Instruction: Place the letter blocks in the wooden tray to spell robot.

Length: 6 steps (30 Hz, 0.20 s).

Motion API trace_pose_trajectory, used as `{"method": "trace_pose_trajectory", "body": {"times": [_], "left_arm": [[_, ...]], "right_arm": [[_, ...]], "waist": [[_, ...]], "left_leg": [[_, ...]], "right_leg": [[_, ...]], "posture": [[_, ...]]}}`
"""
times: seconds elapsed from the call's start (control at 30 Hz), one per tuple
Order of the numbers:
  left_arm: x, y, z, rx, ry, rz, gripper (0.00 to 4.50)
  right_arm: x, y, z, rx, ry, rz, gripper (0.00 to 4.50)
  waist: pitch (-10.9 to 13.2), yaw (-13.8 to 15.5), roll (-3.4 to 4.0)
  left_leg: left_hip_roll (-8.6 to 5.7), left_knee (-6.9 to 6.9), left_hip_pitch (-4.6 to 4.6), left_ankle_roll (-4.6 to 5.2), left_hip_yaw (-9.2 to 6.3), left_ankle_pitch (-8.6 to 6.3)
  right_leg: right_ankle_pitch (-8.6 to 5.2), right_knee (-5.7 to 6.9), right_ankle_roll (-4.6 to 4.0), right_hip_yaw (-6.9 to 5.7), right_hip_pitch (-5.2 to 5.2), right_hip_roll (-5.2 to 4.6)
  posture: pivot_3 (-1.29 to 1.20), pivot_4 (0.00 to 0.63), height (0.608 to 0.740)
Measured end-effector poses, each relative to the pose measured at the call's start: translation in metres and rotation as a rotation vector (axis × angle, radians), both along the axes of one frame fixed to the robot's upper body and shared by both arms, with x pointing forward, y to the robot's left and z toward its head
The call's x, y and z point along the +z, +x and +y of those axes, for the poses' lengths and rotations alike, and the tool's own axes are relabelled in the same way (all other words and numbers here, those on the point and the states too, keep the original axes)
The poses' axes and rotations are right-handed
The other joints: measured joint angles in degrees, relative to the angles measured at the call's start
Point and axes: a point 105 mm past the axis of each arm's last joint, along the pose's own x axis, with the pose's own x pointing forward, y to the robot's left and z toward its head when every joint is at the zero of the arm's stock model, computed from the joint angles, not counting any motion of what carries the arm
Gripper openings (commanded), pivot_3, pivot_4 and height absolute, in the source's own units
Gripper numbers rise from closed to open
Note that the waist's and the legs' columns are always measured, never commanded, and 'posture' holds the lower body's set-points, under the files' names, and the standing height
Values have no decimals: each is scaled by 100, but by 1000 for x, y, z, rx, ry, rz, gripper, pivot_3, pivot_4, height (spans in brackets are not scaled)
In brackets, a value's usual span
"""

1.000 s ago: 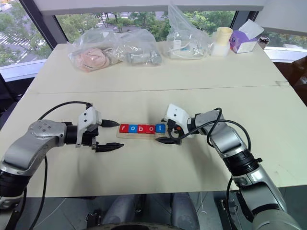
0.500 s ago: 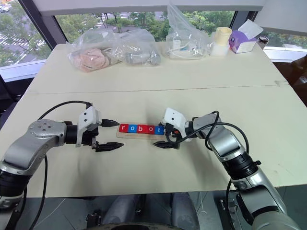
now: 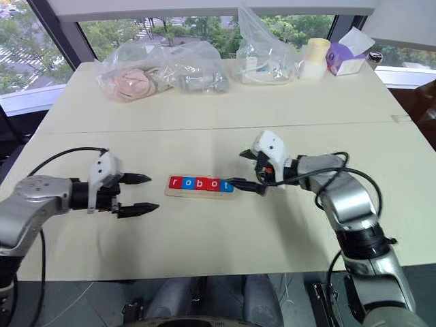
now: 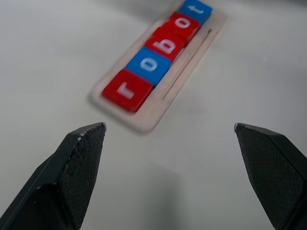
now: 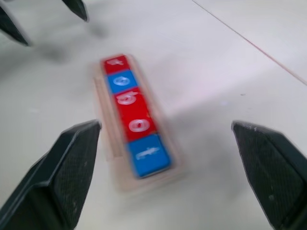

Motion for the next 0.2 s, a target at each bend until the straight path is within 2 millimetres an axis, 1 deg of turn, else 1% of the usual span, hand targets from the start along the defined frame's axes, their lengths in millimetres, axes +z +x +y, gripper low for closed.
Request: {"method": "trace_pose_trajectory", "body": {"times": [0.1,0.2], "left_arm": [[-7,-8,15,105,-29,37,4500],[-21,-23,10,121,-52,83,4500]], "right_arm": [[-15,-21,-14,-71,38,102,4471],[-19,-36,-11,-84,48,123,4471]], "waist": [[0,-7,1],[-2,-38,0]], "left_leg": [[0,5,0,1,5,-1],[7,8,5,-13,9,-10]], "right_leg": [[-6,0,-10,8,1,-5],[-4,1,-17,13,5,-5]], "posture": [[0,150,740],[0,150,740]]}}
